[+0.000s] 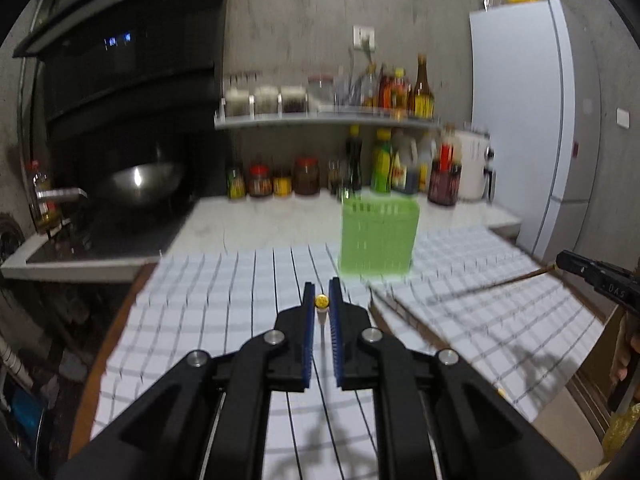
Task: Organize utensils
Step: 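Lift the chopstick in the left tool toward the green holder while the right tool carries its own, then open the left tool over the green holder while the right tool releases its chopstick there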
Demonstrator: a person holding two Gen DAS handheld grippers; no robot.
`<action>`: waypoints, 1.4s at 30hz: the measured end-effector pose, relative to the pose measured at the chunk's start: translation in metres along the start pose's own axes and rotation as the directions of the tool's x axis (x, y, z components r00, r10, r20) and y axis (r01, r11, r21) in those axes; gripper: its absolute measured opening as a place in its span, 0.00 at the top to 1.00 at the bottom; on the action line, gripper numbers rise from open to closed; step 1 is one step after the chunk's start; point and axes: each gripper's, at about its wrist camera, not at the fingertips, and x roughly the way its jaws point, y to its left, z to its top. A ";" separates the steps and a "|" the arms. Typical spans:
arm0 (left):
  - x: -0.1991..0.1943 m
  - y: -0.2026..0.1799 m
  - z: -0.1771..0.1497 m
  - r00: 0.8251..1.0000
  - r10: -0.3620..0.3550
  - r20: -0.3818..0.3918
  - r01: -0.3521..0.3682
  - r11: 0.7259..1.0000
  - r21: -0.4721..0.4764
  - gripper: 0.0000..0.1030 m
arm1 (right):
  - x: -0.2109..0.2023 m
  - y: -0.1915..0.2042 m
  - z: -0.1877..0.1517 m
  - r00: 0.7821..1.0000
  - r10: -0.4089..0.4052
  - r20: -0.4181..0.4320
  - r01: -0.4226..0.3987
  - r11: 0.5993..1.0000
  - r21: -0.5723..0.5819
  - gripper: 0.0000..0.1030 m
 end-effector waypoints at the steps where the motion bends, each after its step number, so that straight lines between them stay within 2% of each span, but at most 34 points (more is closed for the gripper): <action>1: -0.002 0.000 0.006 1.000 -0.003 0.021 0.003 1.000 -0.001 0.93 | -0.002 0.002 0.012 1.000 0.006 0.017 -0.005 1.000 -0.006 0.93; 5: -0.004 0.000 0.023 0.998 -0.040 0.058 0.041 0.999 -0.008 0.93 | 0.002 0.006 0.043 0.999 0.003 0.044 -0.001 1.000 -0.029 0.93; 12: 0.010 0.005 0.034 0.997 -0.075 0.036 0.075 0.997 -0.015 0.93 | 0.024 0.015 0.077 0.999 0.018 0.038 -0.016 0.998 -0.061 0.93; 23: 0.018 -0.002 0.040 0.997 -0.061 0.050 0.061 0.998 -0.010 0.94 | 0.036 0.026 0.081 0.998 0.026 0.053 -0.020 0.994 -0.105 0.93; 29: 0.020 -0.007 0.051 0.995 -0.070 0.075 0.071 0.997 -0.005 0.94 | 0.039 0.030 0.088 0.995 0.028 0.093 -0.017 0.992 -0.123 0.93; 32: 0.022 -0.012 0.069 0.990 -0.082 0.111 0.082 0.997 0.004 0.94 | 0.042 0.034 0.101 0.990 0.042 0.132 -0.024 0.991 -0.134 0.93; 36: 0.017 -0.021 0.102 0.974 -0.103 0.202 0.101 0.995 0.021 0.94 | 0.037 0.048 0.129 0.969 0.063 0.239 -0.022 0.985 -0.172 0.93; 40: 0.024 -0.031 0.138 0.946 -0.099 0.308 0.093 0.995 0.035 0.94 | 0.028 0.059 0.160 0.918 0.060 0.391 0.022 0.979 -0.201 0.93; 42: 0.038 -0.036 0.148 0.940 -0.078 0.331 0.073 0.997 0.029 0.94 | 0.032 0.061 0.171 0.895 0.042 0.444 0.058 0.976 -0.210 0.93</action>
